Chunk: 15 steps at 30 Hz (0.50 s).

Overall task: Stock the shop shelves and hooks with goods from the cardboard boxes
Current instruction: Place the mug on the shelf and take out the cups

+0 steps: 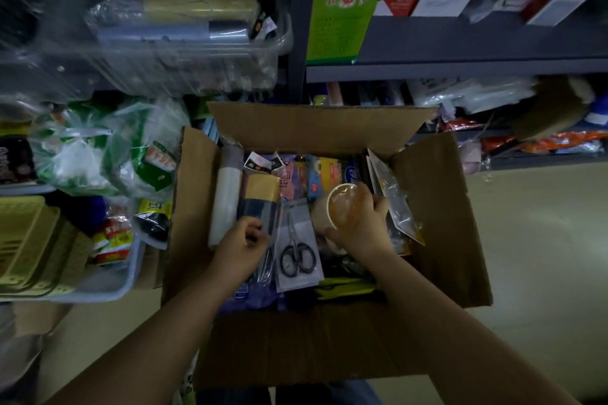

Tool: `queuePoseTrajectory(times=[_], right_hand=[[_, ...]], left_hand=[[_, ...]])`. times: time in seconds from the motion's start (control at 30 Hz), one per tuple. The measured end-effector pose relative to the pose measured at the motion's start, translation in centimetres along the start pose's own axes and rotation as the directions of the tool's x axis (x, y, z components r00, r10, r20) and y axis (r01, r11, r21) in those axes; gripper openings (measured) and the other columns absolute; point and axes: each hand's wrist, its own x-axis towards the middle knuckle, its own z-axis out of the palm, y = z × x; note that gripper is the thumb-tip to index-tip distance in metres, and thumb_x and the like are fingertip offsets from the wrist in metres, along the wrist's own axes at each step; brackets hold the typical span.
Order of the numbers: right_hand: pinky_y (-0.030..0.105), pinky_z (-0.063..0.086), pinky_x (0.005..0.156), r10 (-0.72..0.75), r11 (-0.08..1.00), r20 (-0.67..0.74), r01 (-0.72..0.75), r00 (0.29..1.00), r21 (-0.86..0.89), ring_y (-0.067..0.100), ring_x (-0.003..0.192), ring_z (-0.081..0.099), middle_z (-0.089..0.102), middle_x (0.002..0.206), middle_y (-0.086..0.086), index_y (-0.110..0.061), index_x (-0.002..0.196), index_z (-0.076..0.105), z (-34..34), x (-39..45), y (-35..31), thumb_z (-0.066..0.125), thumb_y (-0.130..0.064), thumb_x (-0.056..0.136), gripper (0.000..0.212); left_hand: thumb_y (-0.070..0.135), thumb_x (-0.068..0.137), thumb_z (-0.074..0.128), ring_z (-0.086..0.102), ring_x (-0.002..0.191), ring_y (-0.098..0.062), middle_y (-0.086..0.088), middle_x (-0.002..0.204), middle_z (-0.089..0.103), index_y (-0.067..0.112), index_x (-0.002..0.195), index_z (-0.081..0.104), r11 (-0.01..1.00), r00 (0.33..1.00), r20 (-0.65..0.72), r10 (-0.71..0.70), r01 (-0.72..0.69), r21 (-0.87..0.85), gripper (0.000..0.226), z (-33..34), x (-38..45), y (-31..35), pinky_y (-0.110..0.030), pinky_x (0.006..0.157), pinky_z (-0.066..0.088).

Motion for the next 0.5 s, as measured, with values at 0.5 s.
queuePoseTrajectory(times=[0.5], right_hand=[[0.038,0.032,0.113,-0.300,0.954,0.176,0.290,0.938,0.082,0.014,0.139,0.022,0.007,0.151,-0.011,-0.035,0.149,-0.010,-0.1,-9.0,-1.3,0.082,-0.050,0.064,0.126]], left_hand=[[0.060,0.061,0.072,0.052,0.116,-0.029,-0.008,0.132,0.050,0.033,0.124,0.050,0.918,0.932,0.344,-0.112,0.229,-0.323,0.072,0.5,-1.7,1.8,-0.047,0.092,0.052]])
